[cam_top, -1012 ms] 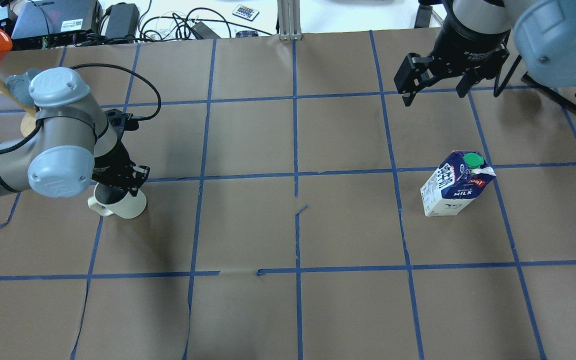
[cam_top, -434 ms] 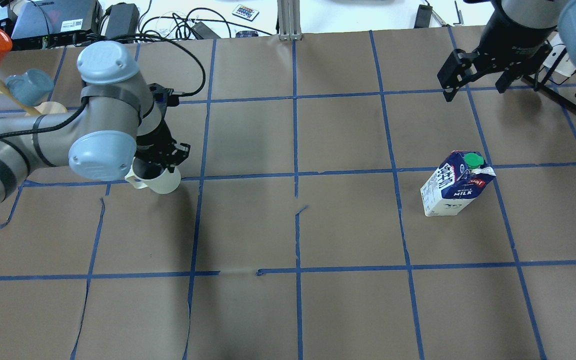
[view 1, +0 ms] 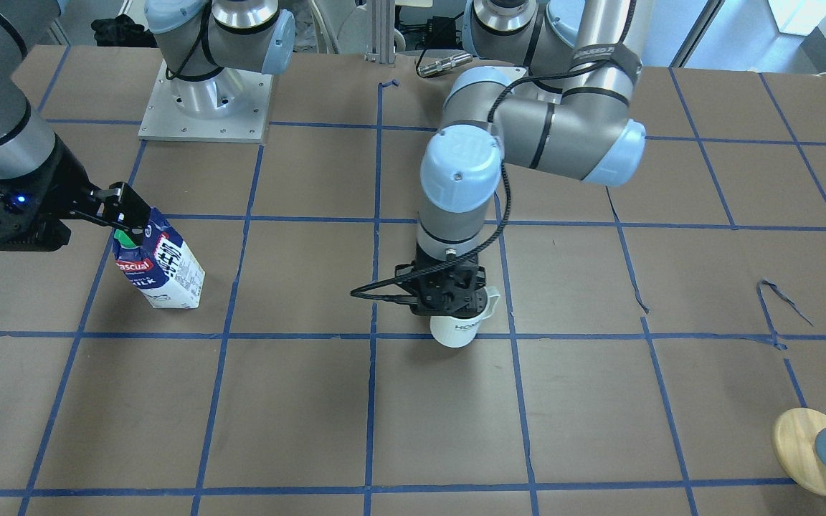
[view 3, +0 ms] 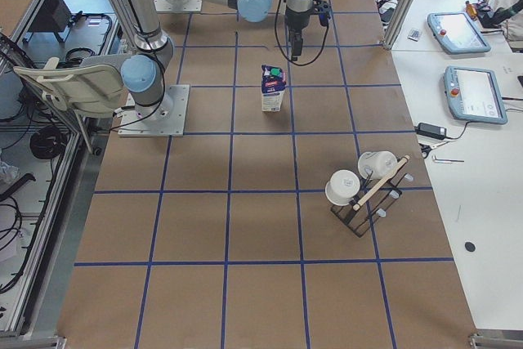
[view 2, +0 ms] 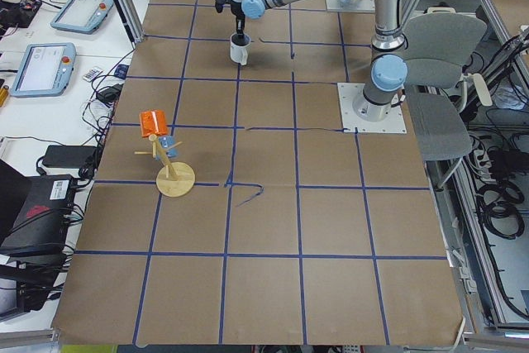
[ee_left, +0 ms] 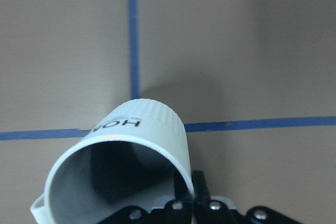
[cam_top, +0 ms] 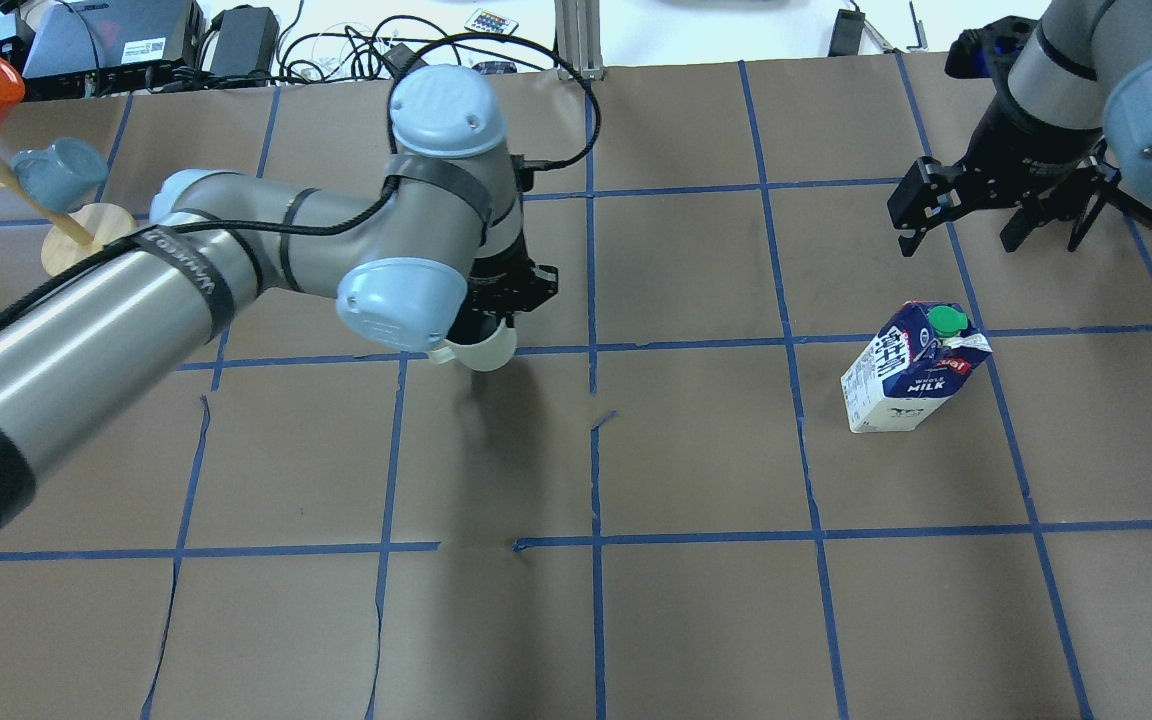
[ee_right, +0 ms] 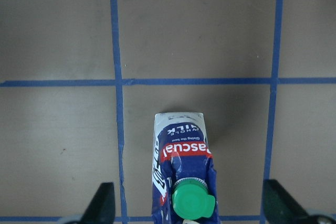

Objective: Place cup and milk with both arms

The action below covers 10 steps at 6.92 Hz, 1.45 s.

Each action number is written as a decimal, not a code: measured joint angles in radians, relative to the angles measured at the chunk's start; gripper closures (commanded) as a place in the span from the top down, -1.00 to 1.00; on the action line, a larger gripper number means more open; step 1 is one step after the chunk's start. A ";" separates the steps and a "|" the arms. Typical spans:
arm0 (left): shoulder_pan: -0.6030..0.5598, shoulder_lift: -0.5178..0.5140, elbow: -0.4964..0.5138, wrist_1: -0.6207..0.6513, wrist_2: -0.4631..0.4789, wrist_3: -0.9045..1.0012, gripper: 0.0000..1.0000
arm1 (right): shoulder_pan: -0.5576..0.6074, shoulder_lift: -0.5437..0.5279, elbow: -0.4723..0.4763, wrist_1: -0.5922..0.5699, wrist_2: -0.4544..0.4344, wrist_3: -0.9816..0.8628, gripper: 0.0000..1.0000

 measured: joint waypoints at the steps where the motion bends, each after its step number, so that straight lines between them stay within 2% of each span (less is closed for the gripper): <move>1: -0.070 -0.046 0.044 0.002 -0.008 -0.084 -1.00 | -0.003 0.005 0.054 -0.018 0.003 0.005 1.00; 2: -0.113 -0.087 0.078 0.016 -0.011 -0.129 -1.00 | -0.005 0.013 0.107 -0.050 0.004 0.002 1.00; 3: -0.132 -0.120 0.099 0.044 -0.012 -0.146 0.12 | -0.005 0.017 0.145 -0.084 0.001 -0.003 1.00; 4: -0.138 -0.142 0.109 0.067 -0.009 -0.151 0.99 | -0.006 0.019 0.167 -0.101 -0.002 -0.009 0.75; 5: -0.135 -0.152 0.111 0.074 -0.003 -0.150 1.00 | -0.006 0.020 0.175 -0.107 -0.005 -0.014 0.16; 7: -0.082 -0.119 0.113 0.069 -0.005 -0.091 1.00 | -0.006 0.020 0.179 -0.100 -0.041 -0.020 -0.47; 8: -0.041 -0.087 0.114 0.059 -0.008 -0.049 1.00 | -0.006 0.020 0.178 -0.096 -0.055 -0.024 -0.62; 10: 0.032 0.021 0.113 -0.015 -0.021 0.020 1.00 | -0.006 0.013 0.158 -0.066 -0.049 -0.027 -0.71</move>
